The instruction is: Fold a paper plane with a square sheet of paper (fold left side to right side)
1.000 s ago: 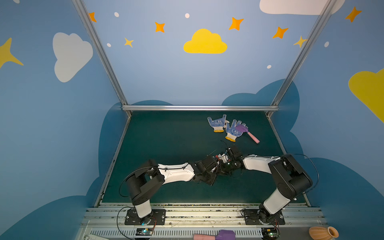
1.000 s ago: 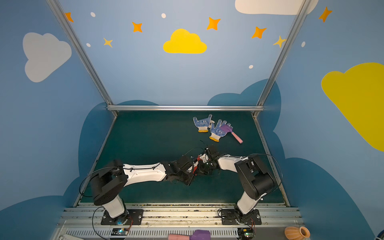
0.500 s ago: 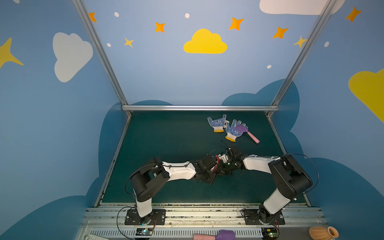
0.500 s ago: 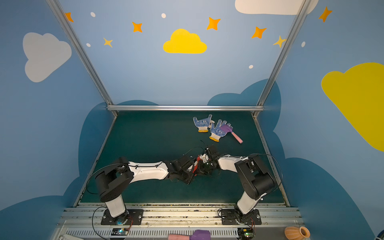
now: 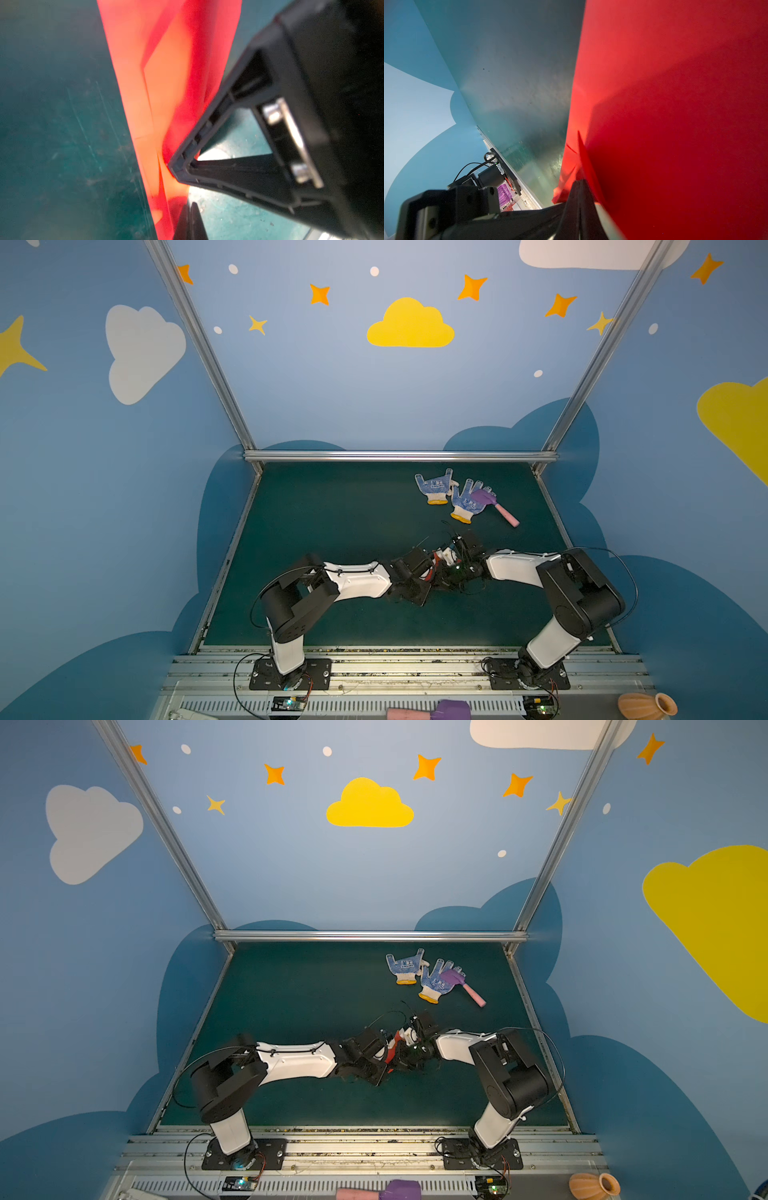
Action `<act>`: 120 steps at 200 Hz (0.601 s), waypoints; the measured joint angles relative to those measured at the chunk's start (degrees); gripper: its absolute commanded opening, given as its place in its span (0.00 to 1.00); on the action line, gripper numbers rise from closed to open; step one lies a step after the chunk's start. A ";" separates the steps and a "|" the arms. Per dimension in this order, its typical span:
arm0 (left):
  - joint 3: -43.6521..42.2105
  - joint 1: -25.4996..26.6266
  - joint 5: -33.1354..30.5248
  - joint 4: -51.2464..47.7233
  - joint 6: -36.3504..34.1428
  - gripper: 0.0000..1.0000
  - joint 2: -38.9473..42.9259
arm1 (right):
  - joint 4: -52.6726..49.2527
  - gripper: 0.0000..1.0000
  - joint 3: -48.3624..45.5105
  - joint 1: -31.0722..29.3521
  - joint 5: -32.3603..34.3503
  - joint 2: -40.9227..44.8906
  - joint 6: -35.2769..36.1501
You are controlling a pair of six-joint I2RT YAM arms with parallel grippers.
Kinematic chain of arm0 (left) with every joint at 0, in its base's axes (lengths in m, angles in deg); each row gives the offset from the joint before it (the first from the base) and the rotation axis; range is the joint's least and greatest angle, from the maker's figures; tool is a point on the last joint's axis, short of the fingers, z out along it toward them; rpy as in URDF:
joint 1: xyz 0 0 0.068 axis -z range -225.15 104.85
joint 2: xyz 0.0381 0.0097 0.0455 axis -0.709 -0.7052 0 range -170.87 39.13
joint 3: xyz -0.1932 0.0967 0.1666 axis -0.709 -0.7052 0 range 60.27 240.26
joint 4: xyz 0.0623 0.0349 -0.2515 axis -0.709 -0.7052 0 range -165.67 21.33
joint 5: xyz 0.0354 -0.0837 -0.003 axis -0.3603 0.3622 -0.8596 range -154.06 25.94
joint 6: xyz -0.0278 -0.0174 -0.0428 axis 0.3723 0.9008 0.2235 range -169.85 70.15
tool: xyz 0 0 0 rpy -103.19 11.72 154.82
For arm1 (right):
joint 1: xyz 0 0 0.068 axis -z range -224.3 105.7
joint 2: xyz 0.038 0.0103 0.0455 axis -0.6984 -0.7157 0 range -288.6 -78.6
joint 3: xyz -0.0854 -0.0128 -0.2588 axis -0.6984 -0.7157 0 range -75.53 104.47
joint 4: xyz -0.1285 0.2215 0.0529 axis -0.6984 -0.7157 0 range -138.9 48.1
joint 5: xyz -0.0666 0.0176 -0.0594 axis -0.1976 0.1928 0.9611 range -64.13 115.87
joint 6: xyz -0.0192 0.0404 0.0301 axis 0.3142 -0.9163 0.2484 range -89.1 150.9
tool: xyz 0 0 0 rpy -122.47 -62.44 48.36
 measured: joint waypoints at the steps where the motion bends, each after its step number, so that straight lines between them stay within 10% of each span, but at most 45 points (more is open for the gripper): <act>1: 0.00 -0.02 -0.02 0.02 0.00 0.03 0.00 | 0.00 0.00 0.00 0.00 0.00 0.00 -0.02; 120: -0.68 -1.31 0.00 2.71 0.04 0.03 -1.03 | 0.11 0.00 0.00 0.50 -0.94 -0.42 0.02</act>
